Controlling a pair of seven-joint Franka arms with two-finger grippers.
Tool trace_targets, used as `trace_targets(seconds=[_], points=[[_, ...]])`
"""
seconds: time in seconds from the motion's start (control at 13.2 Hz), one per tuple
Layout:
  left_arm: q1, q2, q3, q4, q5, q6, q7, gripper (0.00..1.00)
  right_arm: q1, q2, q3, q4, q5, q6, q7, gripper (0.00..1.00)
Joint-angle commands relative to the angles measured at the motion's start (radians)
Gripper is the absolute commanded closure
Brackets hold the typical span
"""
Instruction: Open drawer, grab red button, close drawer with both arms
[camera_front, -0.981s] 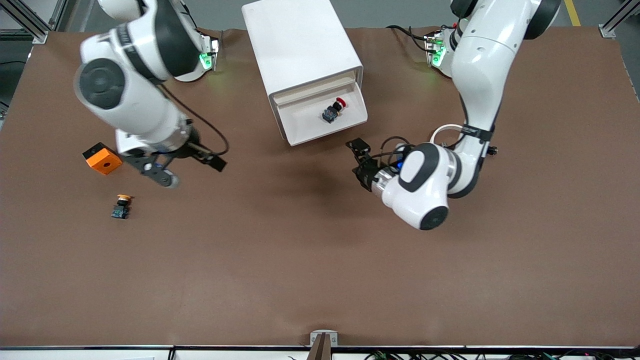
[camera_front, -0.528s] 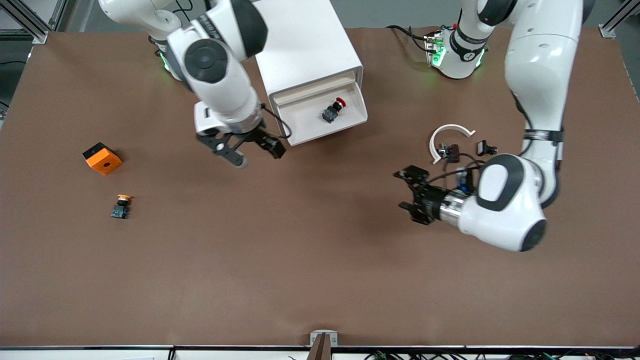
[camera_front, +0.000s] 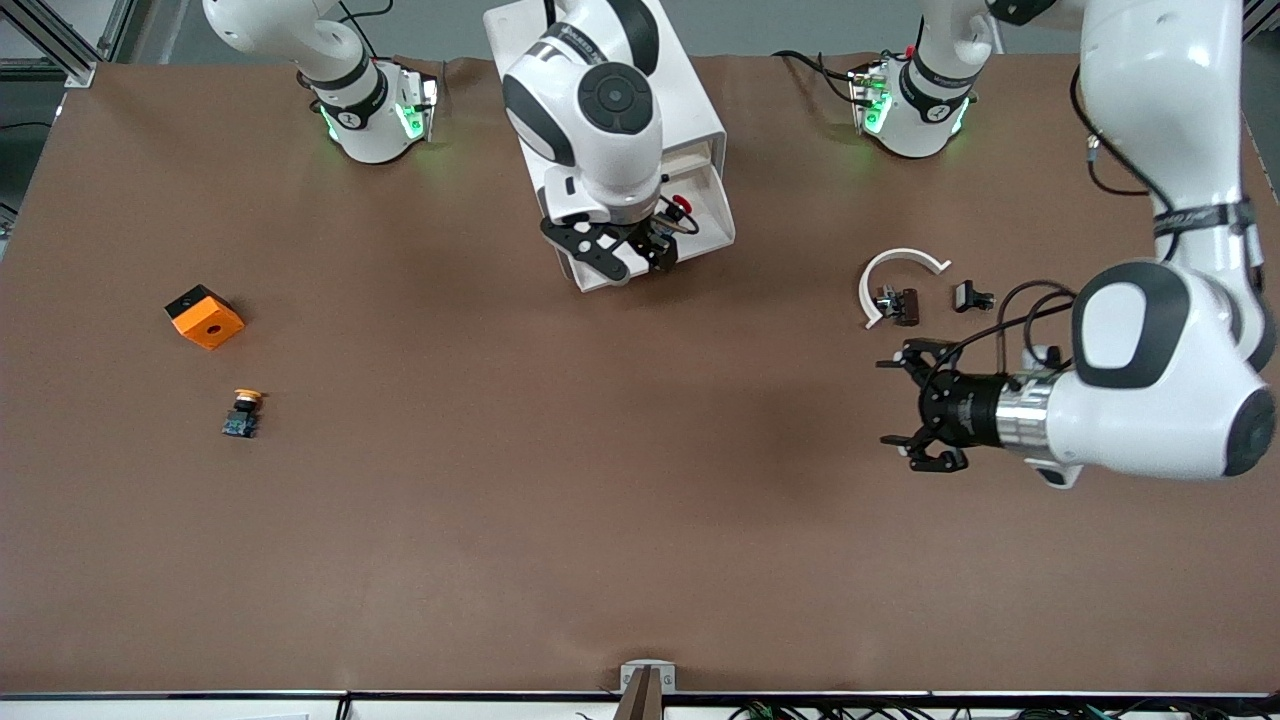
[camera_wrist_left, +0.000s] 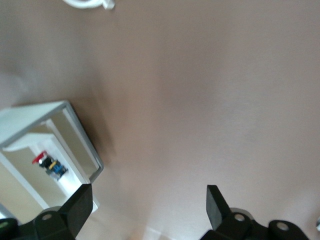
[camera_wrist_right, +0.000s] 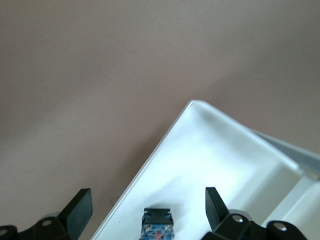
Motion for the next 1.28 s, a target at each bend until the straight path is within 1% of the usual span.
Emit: trace_targets(seconds=[0.0,0.3,0.38,0.6,0.83,1.06,1.21], points=[[-0.025,-0.052,0.002,-0.026,0.12,0.003,0.13,0.0,0.028,0.047,-0.013,0.054,0.012,-0.02,0.021,0.0],[-0.042,-0.052,-0.011,-0.032,0.233,0.003,0.467,0.0,0.057,0.07,-0.013,0.054,0.012,-0.023,0.016,0.0],[-0.042,-0.052,-0.013,-0.039,0.242,0.003,0.512,0.0,0.062,0.076,-0.013,0.054,0.014,-0.022,0.016,0.0],[-0.045,-0.049,-0.013,-0.05,0.248,0.003,0.574,0.0,0.073,0.087,-0.012,0.054,0.018,-0.022,0.015,0.0],[-0.099,-0.049,-0.021,-0.09,0.334,0.004,0.568,0.0,0.085,0.099,-0.012,0.054,0.038,-0.02,0.022,0.0],[-0.108,-0.062,-0.03,-0.127,0.343,0.004,0.578,0.0,0.094,0.108,-0.012,0.054,0.043,-0.014,0.036,0.0],[-0.108,-0.072,-0.047,-0.13,0.345,0.023,0.606,0.0,0.099,0.113,-0.012,0.054,0.044,-0.014,0.038,0.0]])
